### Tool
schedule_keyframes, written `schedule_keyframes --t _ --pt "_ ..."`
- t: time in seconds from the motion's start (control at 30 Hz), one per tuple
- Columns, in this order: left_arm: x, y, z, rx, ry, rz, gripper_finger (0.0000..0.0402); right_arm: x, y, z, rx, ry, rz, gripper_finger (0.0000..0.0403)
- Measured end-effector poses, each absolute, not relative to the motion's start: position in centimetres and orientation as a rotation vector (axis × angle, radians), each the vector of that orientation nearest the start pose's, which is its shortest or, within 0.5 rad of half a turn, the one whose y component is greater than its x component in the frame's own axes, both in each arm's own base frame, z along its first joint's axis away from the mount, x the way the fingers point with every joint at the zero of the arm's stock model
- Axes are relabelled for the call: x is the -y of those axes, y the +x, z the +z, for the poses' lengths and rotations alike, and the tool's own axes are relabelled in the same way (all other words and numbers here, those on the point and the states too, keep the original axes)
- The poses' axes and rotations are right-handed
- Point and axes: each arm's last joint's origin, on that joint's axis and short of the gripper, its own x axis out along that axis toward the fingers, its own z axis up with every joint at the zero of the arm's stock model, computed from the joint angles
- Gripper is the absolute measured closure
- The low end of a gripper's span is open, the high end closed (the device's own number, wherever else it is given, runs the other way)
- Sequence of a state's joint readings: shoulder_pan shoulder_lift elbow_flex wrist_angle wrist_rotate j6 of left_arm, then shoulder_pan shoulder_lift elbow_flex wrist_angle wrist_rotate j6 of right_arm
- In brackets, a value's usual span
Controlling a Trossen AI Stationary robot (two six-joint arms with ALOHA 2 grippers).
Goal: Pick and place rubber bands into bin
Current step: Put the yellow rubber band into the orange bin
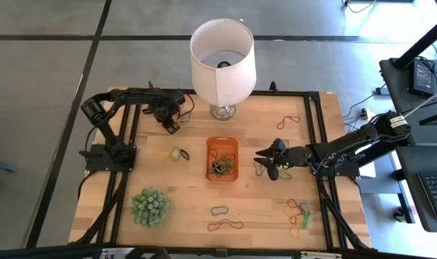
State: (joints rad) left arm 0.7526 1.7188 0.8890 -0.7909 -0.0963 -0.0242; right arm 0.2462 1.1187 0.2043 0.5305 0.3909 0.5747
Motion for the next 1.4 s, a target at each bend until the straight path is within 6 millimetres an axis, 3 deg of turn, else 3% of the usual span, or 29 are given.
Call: schedule_keyframes --t 0.2,0.37,0.5,0.97,1.13,1.4 --pt "-17.7 19.4 12.8 -1.584 -0.518 0.674 0.0393 -3.5 18.6 14.8 -0.312 0.447 -0.242 0.0239" --pt "-16.4 19.1 14.1 -1.603 -0.532 0.67 0.0398 -3.5 18.6 14.8 -0.311 0.45 -0.242 0.0239" --pt "-15.0 18.9 16.6 -1.541 -0.532 0.662 0.0399 -3.6 18.6 14.8 -0.31 0.469 -0.243 0.0239" --pt "-7.2 17.0 23.9 -1.453 -0.392 0.573 0.0399 -3.6 18.6 14.8 -0.312 0.468 -0.242 0.0239" --pt "-5.4 18.2 27.1 -1.407 -0.387 0.553 0.04 -3.6 18.6 14.8 -0.311 0.468 -0.242 0.0239" --pt "-3.2 22.6 32.0 -1.271 -0.288 0.43 0.04 -3.6 18.6 14.8 -0.311 0.468 -0.242 0.0239"
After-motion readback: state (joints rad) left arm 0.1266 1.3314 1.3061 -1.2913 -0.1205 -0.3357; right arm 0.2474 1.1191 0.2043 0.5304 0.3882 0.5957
